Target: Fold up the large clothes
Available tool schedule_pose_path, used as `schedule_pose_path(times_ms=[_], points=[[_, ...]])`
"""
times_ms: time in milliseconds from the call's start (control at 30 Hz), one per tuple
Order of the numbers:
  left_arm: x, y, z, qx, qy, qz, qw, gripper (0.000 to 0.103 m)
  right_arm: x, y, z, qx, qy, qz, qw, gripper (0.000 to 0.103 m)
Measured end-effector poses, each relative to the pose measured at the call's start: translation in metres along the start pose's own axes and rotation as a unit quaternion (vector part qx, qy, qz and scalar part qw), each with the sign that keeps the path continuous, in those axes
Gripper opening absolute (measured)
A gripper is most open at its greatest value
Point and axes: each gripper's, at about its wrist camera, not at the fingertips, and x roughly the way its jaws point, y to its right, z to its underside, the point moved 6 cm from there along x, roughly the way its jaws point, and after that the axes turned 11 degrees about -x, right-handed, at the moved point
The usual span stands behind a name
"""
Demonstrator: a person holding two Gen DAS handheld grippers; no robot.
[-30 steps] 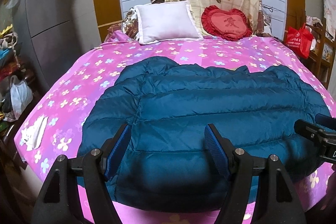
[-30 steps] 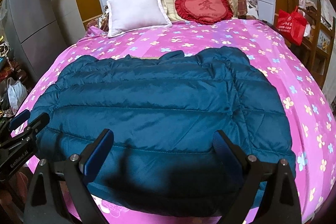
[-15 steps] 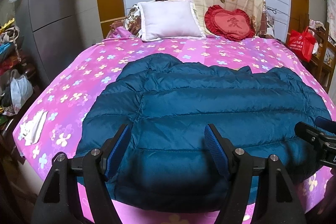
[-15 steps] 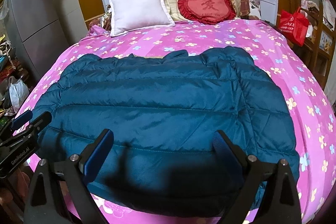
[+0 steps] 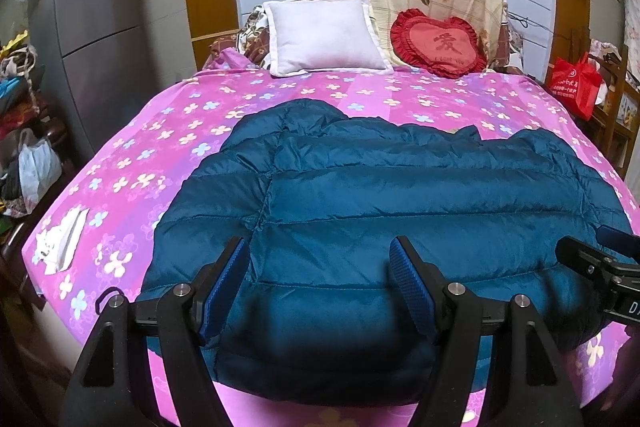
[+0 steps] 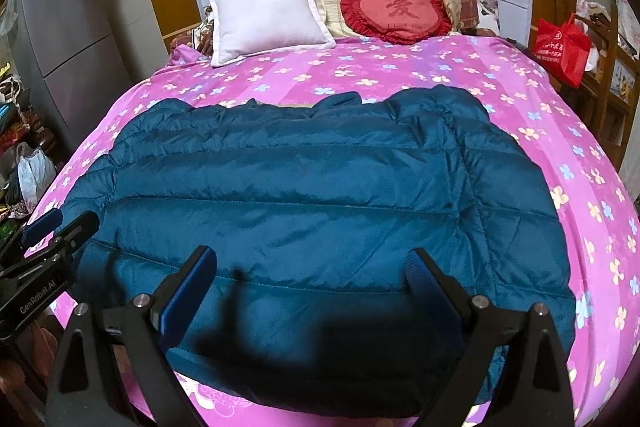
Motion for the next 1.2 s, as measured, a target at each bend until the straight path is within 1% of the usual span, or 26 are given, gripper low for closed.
schedule_pose_path(times_ms=[800,1200], points=[[0.007,0.004,0.005,0.0,-0.009,0.0,1.0,0.055,0.01,0.003,0.003,0.014,-0.003,-0.012,1.0,0.098],[0.007,0.005,0.005,0.0,-0.008,0.0,1.0,0.055,0.011,0.0,0.003,0.011,-0.005,-0.012,1.0,0.098]])
